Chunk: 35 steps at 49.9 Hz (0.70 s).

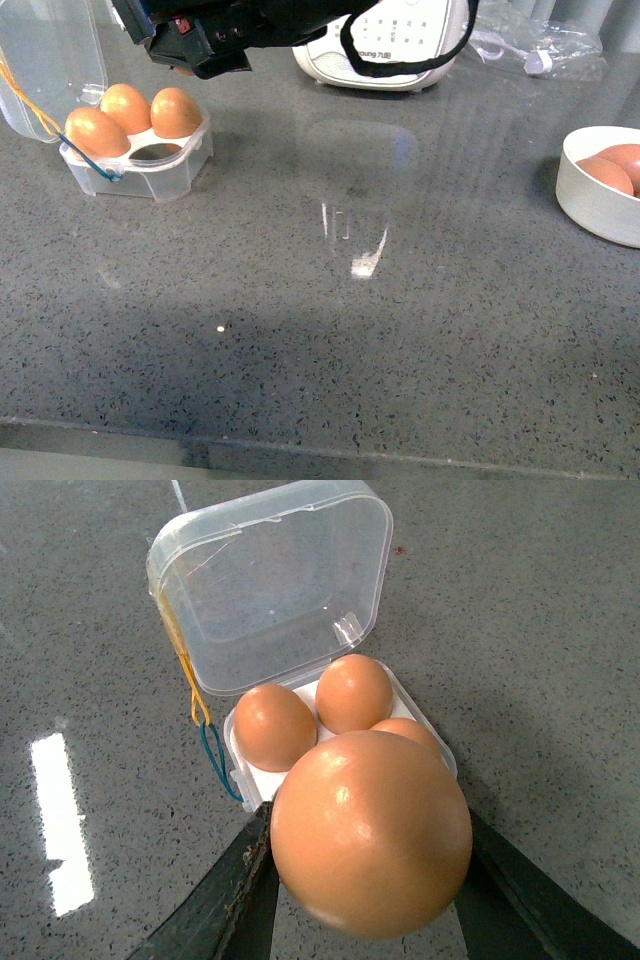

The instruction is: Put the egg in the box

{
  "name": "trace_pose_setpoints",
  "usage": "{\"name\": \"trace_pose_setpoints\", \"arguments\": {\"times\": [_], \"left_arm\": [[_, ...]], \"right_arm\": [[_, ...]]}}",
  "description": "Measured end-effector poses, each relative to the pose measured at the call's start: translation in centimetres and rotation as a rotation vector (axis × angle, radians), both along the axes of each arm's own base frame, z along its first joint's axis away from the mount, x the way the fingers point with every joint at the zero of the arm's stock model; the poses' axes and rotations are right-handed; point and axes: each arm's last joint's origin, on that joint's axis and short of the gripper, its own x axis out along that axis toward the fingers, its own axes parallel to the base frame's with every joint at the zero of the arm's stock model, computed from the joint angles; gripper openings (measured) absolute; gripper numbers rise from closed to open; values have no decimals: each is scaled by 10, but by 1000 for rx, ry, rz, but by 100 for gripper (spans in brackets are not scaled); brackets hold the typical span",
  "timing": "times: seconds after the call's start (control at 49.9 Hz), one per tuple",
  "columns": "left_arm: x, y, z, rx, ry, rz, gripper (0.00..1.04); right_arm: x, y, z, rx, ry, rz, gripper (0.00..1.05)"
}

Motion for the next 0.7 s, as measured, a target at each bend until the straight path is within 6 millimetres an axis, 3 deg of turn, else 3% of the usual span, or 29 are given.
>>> {"name": "trace_pose_setpoints", "arguments": {"times": [0.401, 0.701], "left_arm": [[0, 0, 0, 0, 0, 0, 98], [0, 0, 0, 0, 0, 0, 98]], "right_arm": [[1, 35, -14, -35, 49, 74, 41], [7, 35, -27, -67, 64, 40, 41]]}}
